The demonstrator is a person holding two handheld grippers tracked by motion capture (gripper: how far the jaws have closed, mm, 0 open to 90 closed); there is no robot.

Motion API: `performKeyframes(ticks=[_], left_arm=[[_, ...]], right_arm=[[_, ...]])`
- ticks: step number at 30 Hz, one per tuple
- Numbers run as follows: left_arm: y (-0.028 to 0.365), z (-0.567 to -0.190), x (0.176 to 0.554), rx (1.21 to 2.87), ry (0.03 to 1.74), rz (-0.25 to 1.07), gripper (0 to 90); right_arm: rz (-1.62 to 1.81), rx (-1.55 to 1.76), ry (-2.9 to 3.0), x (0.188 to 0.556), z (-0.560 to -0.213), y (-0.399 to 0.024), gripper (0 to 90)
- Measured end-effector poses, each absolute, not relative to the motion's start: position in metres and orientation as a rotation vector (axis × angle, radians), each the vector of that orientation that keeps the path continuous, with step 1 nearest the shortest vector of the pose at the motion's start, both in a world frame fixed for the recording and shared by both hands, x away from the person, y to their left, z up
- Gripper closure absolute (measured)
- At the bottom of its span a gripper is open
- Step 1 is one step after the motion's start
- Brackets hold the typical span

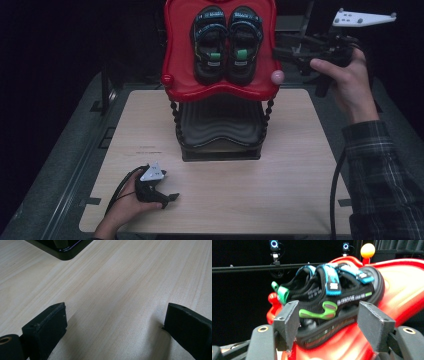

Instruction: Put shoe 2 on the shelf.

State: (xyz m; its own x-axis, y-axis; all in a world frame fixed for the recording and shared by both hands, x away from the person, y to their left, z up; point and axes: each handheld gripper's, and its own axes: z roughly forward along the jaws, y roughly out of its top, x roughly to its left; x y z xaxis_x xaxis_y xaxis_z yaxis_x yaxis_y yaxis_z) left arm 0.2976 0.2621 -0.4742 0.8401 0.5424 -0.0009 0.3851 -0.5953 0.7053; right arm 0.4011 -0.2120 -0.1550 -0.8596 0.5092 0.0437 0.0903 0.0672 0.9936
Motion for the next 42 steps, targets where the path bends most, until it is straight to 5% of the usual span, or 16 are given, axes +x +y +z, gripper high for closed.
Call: performKeyframes(ticks=[19,42], left_arm=[[0.262,-0.474,0.298,2.282,0.673,0.273,3.5],[0.262,-0.474,0.298,2.276,0.677,0.277,3.5]], right_arm=[[1.739,0.775,2.018,0.351,-0.235,-0.252,23.1],[1.478,1.007,2.217,0.297,-0.395,-0.260,20.8]])
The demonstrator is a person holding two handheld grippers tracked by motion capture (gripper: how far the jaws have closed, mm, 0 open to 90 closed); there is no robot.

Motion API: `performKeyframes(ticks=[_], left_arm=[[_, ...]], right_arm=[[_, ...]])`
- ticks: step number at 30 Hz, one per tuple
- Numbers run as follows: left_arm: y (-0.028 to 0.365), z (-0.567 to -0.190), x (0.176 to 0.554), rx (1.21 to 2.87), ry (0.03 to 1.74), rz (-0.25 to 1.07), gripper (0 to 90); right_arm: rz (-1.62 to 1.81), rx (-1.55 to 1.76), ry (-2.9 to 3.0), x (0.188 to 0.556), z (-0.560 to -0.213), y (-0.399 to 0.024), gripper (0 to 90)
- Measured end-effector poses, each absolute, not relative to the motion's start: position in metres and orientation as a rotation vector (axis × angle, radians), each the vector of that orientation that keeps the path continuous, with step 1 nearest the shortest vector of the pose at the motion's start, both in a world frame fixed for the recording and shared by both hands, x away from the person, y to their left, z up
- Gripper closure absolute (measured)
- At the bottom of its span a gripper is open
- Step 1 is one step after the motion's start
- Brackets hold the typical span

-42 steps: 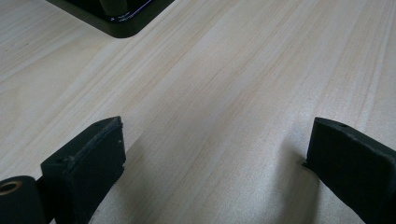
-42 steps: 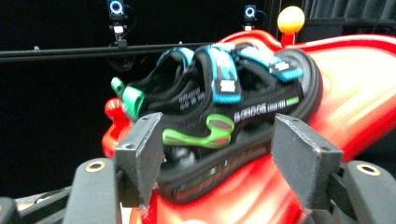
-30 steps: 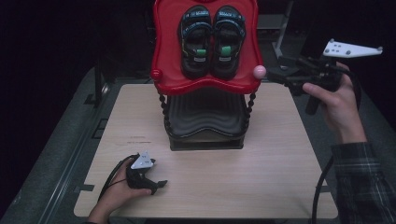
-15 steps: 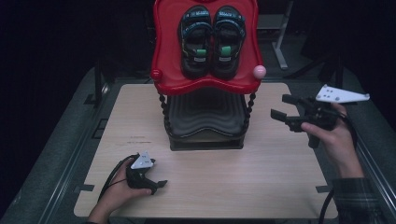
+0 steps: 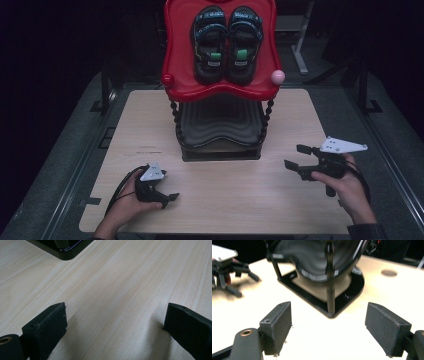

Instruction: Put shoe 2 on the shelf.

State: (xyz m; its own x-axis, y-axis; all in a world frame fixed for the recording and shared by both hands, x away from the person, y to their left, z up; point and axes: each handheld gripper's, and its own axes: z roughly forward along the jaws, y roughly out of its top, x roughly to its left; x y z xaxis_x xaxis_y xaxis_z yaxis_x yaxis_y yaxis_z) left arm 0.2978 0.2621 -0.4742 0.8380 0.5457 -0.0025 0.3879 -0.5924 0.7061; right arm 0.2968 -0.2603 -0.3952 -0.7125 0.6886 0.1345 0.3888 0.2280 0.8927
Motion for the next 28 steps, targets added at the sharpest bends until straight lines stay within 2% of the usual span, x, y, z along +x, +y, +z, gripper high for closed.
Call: performKeyframes(ticks=[13,28], left_arm=[[0.262,-0.474,0.298,2.274,0.678,0.278,3.5],[0.262,-0.474,0.297,2.274,0.682,0.280,3.6]], right_arm=[[1.195,1.085,2.399,0.280,-0.461,-0.262,20.1],[1.052,1.070,2.419,0.276,-0.480,-0.257,13.4]])
